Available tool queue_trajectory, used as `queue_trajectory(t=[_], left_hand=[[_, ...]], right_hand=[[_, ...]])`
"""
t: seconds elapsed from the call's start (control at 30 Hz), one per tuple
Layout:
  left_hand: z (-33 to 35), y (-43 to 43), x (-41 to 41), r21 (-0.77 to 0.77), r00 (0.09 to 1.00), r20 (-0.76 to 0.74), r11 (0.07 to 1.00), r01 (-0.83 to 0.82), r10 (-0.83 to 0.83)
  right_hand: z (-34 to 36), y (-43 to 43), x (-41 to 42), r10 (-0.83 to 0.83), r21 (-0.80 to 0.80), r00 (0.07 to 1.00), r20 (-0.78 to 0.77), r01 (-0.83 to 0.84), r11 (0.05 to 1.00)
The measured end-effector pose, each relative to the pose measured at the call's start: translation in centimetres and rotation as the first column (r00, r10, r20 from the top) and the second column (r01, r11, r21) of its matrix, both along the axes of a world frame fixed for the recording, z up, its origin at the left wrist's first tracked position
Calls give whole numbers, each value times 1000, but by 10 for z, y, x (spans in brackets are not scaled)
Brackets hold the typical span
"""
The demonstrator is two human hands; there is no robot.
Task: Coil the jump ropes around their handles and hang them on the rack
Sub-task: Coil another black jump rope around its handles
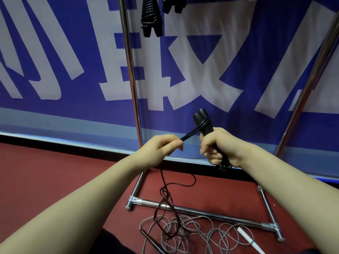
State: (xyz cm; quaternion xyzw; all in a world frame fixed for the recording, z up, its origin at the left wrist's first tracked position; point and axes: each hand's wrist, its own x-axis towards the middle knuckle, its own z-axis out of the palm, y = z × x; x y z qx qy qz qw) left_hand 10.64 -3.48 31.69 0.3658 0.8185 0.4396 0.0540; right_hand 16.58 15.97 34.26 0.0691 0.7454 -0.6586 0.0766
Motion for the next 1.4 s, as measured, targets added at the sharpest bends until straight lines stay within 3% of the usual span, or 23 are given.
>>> queue_trajectory(t=[0.1, 0.17, 0.27, 0.4, 0.53, 0.67, 0.77, 0.83, 0.93, 1.07, 1.2, 1.3, 1.4], left_hand=[[-9, -6, -15, -131, 974, -213, 990, 51, -78], [-13, -11, -22, -263, 938, -315, 963, 63, -148], [-15, -17, -28, -475, 905, -357, 879, 39, -233], [-13, -17, -23, -621, 899, -371, 782, -52, -235], [-9, -18, -20, -597, 920, -367, 793, -122, -134], [-5, -7, -13, -623, 866, -490, 736, -267, -101], [-7, 5, -3, -706, 791, -575, 614, -352, -208], [-8, 12, 3, -713, 801, -565, 607, -351, -201], [-7, 20, 14, -679, 882, -457, 687, -261, -116], [-6, 22, 18, -560, 909, -413, 805, -195, -67], [-2, 19, 9, -243, 997, 11, 968, -68, 72], [-2, 17, 5, -68, 968, 243, 996, -54, 69], [-4, 16, 5, 74, 929, 368, 994, -75, 43]], right_hand=[[3, -10, 9, 187, 56, 982, 21, -188, 981], [5, -18, 14, 292, 249, 954, 63, -298, 921], [-1, -27, 18, 370, 575, 911, 182, -404, 711], [-16, -43, 22, 446, 741, 825, 347, -533, 408], [-27, -55, 22, 407, 852, 816, 411, -503, 148], [-35, -48, 14, 278, 943, 910, 307, -331, 44], [-38, -35, 5, 188, 969, 958, 215, -233, 79], [-39, -26, -2, 99, 982, 989, 105, -119, 146], [-36, -15, -9, -36, 956, 999, 13, -2, 292], [-27, -11, -11, -111, 897, 992, -62, 104, 430], [-21, -9, -13, -150, 831, 980, -128, 188, 523], [-19, -9, -15, -163, 803, 974, -157, 222, 553], [-13, -11, -13, -171, 752, 971, -170, 240, 614]])
